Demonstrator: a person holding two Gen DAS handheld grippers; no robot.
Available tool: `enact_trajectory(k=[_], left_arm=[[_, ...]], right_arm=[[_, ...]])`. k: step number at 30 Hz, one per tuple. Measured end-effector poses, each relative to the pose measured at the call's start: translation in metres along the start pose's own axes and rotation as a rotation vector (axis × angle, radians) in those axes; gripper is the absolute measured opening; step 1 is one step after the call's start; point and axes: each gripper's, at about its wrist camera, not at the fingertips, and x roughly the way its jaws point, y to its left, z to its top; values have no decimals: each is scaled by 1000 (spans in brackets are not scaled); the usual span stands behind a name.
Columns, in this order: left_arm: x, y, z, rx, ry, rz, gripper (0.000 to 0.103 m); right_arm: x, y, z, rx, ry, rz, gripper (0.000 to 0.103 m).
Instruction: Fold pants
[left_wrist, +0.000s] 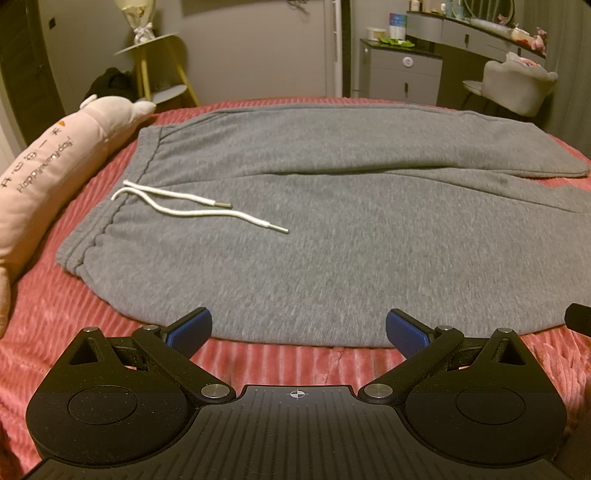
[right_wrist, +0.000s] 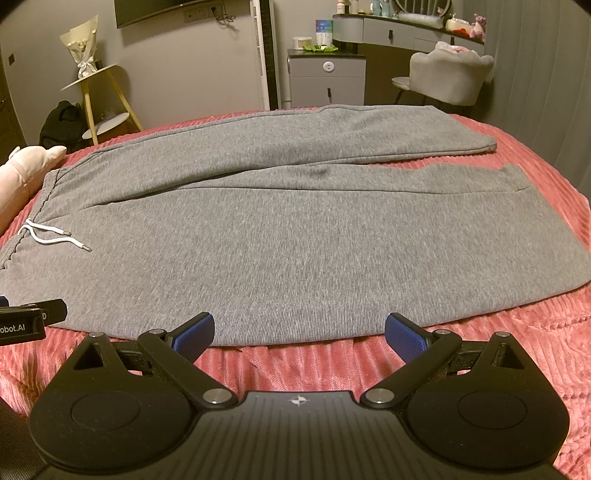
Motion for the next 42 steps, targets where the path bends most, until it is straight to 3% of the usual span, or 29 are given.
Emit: enact_trajectory(k=[42], left_arm=[[10, -5, 7, 7, 56, 27, 103]], right_arm=[[5, -13, 2, 67, 20, 49, 99]])
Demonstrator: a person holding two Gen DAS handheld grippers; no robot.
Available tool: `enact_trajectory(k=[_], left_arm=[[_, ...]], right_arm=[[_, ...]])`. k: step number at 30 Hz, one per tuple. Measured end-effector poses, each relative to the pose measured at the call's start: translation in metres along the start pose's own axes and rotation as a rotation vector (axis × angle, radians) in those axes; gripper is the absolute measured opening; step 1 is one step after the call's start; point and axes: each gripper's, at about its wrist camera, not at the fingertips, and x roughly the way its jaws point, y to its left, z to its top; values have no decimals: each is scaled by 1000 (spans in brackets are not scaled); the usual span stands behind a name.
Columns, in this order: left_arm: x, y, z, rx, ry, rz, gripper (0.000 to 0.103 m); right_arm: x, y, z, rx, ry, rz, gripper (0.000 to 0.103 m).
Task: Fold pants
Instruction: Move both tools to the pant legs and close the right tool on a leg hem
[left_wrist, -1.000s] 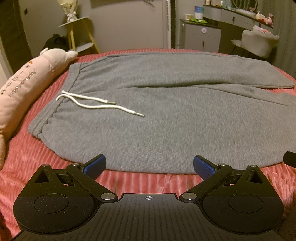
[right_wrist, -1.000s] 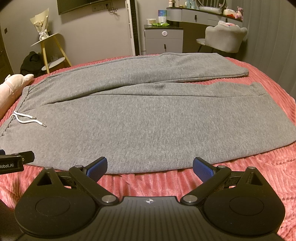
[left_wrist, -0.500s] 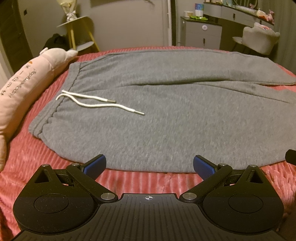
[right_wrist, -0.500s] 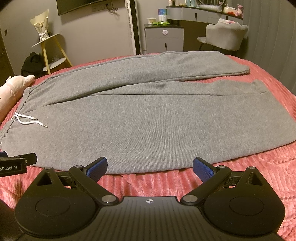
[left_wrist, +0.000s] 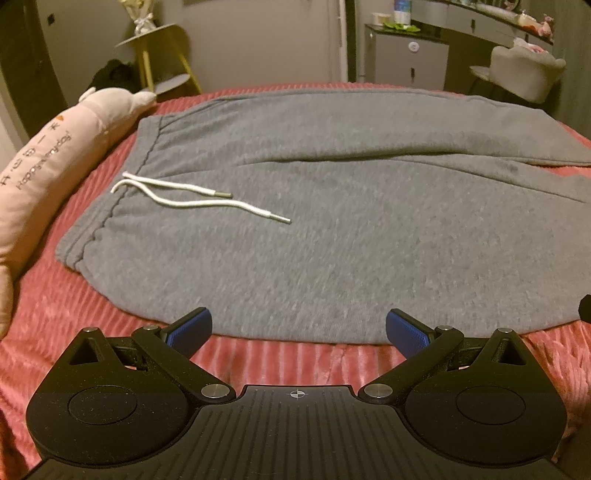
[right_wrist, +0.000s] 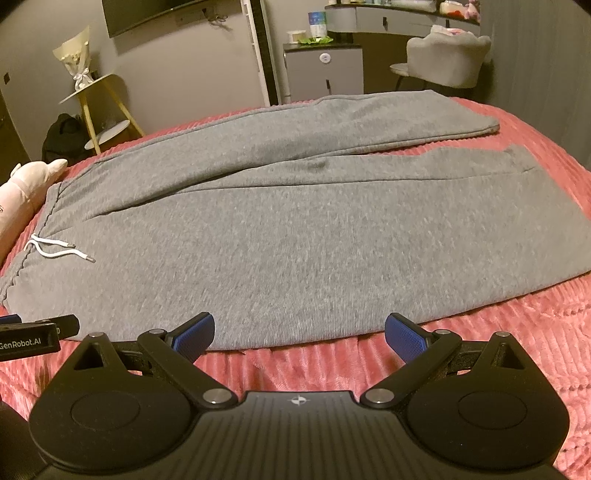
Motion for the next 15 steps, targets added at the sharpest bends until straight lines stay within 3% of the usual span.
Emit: enact_trajectory(k=[5, 9, 15], left_arm=[[1, -5, 5, 17, 9, 16, 103], [5, -8, 29, 2, 0, 40, 103], [32, -19, 106, -101, -97, 84, 103]], right_arm=[[2, -12, 3, 56, 5, 27, 99], [15, -38, 19, 160, 29, 68, 99], [82, -79, 62, 137, 66, -148, 99]])
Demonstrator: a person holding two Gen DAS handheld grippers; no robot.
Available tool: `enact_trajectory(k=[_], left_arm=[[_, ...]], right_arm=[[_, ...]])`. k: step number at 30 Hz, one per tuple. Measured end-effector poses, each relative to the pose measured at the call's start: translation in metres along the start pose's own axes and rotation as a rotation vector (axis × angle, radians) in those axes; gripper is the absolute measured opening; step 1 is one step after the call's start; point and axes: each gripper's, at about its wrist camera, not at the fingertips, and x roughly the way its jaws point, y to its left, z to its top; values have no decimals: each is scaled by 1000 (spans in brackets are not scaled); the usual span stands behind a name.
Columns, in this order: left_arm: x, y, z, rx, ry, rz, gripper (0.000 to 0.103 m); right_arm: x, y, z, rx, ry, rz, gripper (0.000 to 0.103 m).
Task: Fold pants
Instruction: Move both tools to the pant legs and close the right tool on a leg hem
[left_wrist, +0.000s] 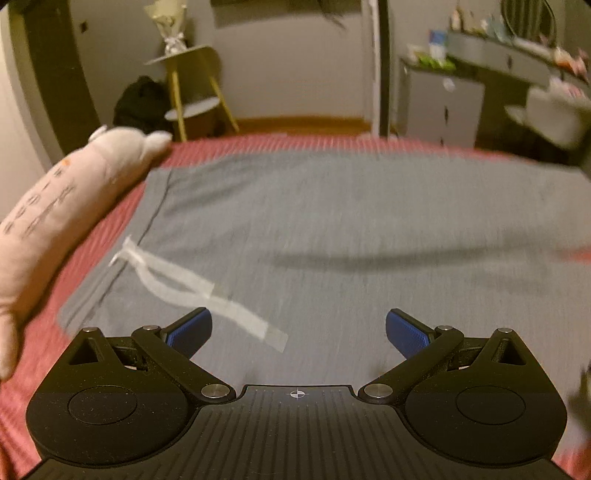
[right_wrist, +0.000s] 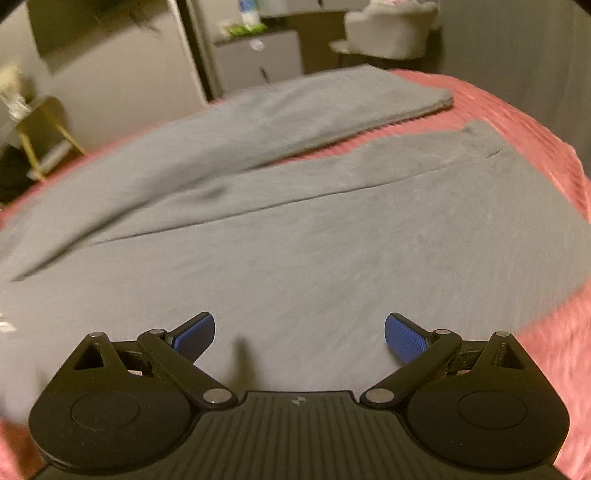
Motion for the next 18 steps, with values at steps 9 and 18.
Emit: enact_trajectory(k=[9, 18], left_arm=[[99, -3, 22, -212, -91, 138, 103], [136, 38, 19, -296, -252, 251, 103]], right_arm=[[52, -43, 0, 54, 41, 66, 99], [90, -21, 193, 71, -102, 33, 91]])
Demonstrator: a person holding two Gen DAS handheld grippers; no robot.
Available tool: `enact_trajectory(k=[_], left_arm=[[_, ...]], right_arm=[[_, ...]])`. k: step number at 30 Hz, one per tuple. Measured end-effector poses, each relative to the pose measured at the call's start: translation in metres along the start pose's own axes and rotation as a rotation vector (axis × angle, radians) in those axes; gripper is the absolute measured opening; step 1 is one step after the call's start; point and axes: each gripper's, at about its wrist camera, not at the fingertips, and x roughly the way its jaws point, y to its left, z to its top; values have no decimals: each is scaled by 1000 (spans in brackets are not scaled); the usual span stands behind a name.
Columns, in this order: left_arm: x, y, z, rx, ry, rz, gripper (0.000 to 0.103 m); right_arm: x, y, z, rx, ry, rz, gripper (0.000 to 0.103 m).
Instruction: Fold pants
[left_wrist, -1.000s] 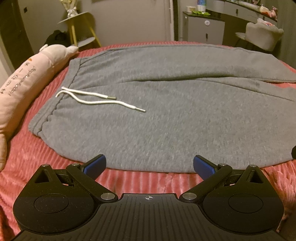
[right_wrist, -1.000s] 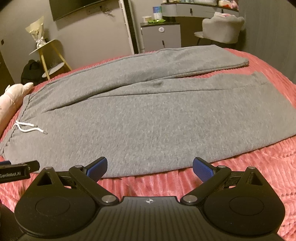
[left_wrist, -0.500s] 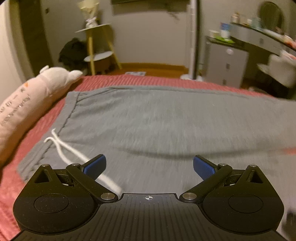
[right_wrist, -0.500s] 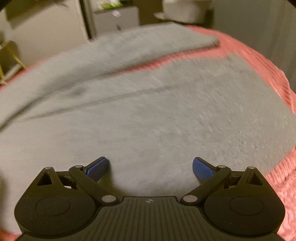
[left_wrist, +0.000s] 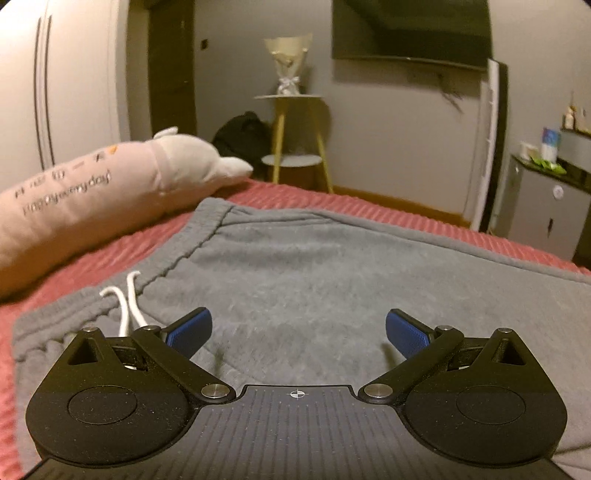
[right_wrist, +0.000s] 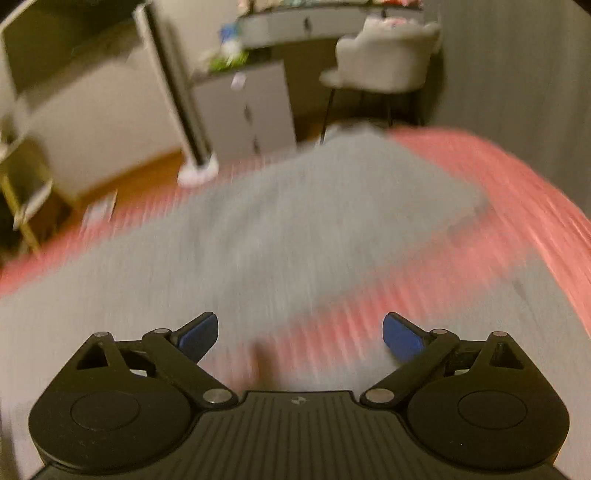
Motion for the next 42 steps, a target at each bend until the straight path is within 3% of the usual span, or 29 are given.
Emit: enact_trajectory(k=[1, 2, 3, 5, 6, 7, 9, 12, 14, 15, 16, 18, 19, 21, 24, 26, 29, 33, 36, 38, 39, 40, 42], left_arm=[[6, 3, -2, -7, 9, 2, 103], [12, 4, -5, -19, 19, 9, 103], [19, 7, -7, -34, 41, 3, 103], [30, 10, -12, -63, 96, -5, 103], [35, 12, -13, -79, 111, -3, 103], [36, 12, -13, -88, 108, -4, 103], [37, 10, -13, -75, 105, -4, 103], [39, 8, -16, -63, 109, -2, 103], [40, 10, -17, -70, 114, -10, 103], [42, 12, -16, -78, 117, -17, 103], [42, 13, -16, -86, 121, -25, 103], [43, 15, -15, -97, 127, -37, 103], [43, 16, -15, -97, 130, -44, 103], [41, 20, -12, -94, 132, -67, 103], [26, 33, -7, -160, 65, -73, 103], [17, 41, -1, -195, 15, -89, 103], [9, 47, 7, -224, 8, -160, 103], [9, 52, 11, -269, 76, -302, 103], [20, 52, 19, -295, 183, -425, 103], [29, 54, 25, -317, 222, -460, 103], [35, 57, 29, -344, 240, -467, 103], [43, 61, 33, -371, 255, -478, 103], [64, 65, 39, -410, 319, -477, 99]], right_arm=[[25, 3, 25, 49, 5, -6, 74], [48, 6, 48, 111, 14, -29, 66], [73, 10, 69, 174, 29, -52, 62], [115, 17, 97, 225, 59, -82, 62], [133, 21, 107, 247, 77, -122, 64], [149, 25, 116, 287, 87, -181, 76], [169, 29, 122, 345, 80, -209, 94], [185, 41, 128, 355, 82, -225, 95], [182, 45, 123, 332, 53, -268, 70], [184, 47, 120, 291, 63, -330, 41], [183, 46, 117, 257, 50, -365, 25], [175, 36, 116, 258, 27, -309, 9], [168, 31, 114, 266, 29, -285, 8], [142, 22, 113, 295, -29, -231, 7], [76, 5, 97, 317, -157, -123, 7], [19, -7, 67, 316, -240, -65, 7], [-57, -40, -3, 344, -324, -25, 7], [-103, -87, -109, 424, -274, -44, 9], [-88, -116, -159, 473, -141, -108, 16], [-82, -130, -179, 535, -122, -101, 18], [-84, -135, -182, 558, -138, -68, 25], [-85, -139, -180, 576, -139, -47, 44], [-82, -143, -175, 610, -136, 13, 68]])
